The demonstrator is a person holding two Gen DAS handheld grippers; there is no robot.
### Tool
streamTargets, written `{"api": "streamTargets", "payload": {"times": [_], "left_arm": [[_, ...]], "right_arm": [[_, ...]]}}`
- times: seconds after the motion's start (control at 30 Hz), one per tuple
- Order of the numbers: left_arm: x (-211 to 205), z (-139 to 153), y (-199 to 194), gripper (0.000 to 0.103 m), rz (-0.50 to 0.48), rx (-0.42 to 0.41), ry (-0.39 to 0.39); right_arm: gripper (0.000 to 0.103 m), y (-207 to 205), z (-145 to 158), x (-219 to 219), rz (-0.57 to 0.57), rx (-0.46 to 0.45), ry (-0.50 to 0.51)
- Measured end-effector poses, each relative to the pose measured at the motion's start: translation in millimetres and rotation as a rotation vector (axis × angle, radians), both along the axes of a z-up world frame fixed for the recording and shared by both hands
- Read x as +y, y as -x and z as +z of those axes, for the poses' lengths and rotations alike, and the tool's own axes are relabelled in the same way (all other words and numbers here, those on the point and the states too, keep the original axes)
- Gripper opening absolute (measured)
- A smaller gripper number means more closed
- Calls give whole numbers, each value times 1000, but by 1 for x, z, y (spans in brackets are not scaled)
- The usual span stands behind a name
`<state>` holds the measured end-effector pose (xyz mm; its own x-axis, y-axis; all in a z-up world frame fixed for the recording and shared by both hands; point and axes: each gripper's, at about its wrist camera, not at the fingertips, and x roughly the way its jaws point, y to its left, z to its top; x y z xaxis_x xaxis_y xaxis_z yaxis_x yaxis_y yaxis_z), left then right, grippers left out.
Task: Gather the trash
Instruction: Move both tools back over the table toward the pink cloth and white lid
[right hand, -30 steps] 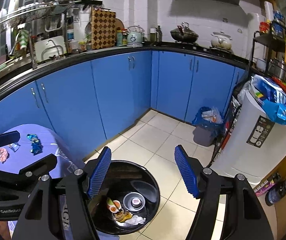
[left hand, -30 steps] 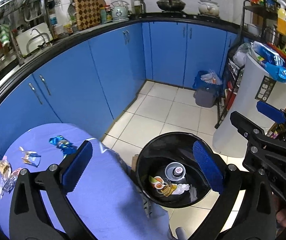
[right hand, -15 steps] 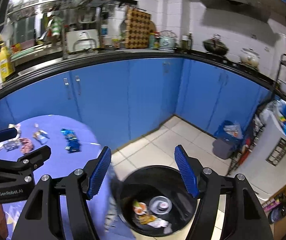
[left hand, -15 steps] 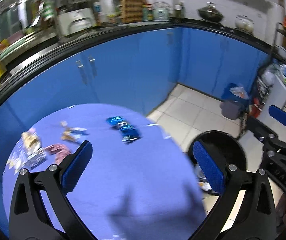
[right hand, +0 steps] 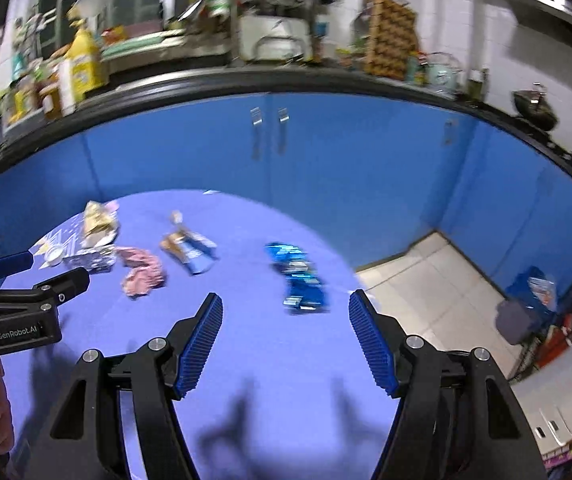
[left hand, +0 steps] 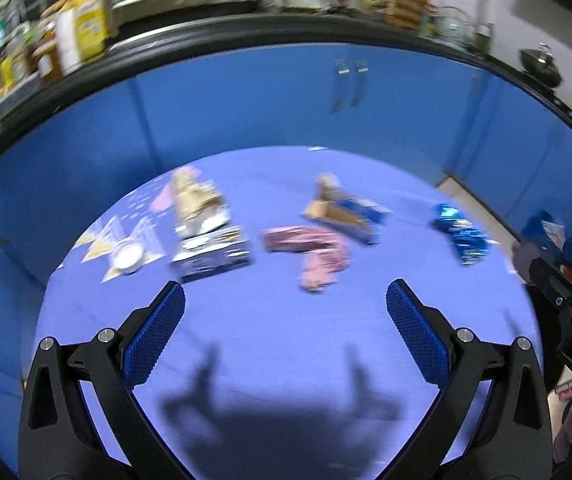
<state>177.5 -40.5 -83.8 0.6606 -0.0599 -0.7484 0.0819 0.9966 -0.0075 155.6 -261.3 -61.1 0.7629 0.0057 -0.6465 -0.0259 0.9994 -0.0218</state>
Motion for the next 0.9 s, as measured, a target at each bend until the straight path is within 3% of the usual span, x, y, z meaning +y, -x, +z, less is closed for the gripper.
{"api": "streamTargets", "payload": {"times": [0.37, 0.67, 0.9], "left_arm": [[103, -40, -38, 99, 140, 79, -15], [126, -53, -55, 99, 138, 78, 3], [150, -55, -72, 99, 209, 77, 23]], "right_arm": [[64, -67, -43, 94, 151, 103, -14], [64, -106, -61, 123, 159, 157, -29], [64, -120, -79, 133, 175, 192, -4]]}}
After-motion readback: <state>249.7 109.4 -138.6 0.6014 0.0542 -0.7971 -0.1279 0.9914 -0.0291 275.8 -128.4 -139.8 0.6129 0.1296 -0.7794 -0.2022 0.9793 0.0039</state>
